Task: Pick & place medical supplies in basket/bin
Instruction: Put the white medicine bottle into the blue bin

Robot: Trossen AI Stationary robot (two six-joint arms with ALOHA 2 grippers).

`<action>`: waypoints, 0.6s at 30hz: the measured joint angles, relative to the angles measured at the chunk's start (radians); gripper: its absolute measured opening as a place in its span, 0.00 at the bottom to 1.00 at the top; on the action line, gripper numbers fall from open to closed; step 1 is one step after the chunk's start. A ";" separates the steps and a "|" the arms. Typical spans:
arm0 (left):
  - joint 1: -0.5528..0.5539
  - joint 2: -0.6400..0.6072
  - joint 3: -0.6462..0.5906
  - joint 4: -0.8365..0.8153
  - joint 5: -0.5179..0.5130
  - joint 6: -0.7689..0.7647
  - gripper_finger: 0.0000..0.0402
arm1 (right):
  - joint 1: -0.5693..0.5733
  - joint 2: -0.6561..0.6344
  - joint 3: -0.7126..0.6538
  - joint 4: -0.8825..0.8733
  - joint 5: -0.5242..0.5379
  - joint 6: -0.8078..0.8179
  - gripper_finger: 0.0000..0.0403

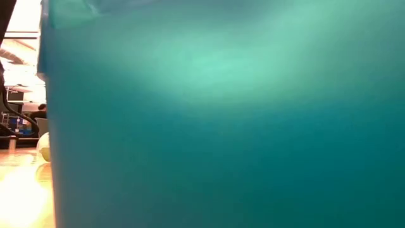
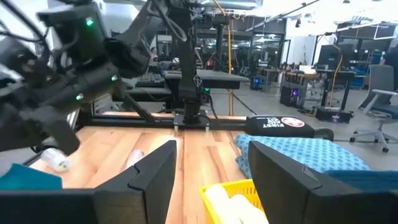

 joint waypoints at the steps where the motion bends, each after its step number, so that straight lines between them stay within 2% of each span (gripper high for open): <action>1: 0.000 0.012 0.009 -0.011 0.001 0.003 0.32 | 0.000 0.000 0.000 0.001 0.000 0.000 0.52; 7: 0.018 0.049 0.023 -0.080 -0.003 0.002 0.32 | 0.000 0.000 0.000 -0.011 0.001 0.000 0.52; 18: 0.029 0.048 0.022 -0.340 -0.101 0.015 0.32 | 0.000 0.000 0.000 -0.022 0.020 -0.001 0.52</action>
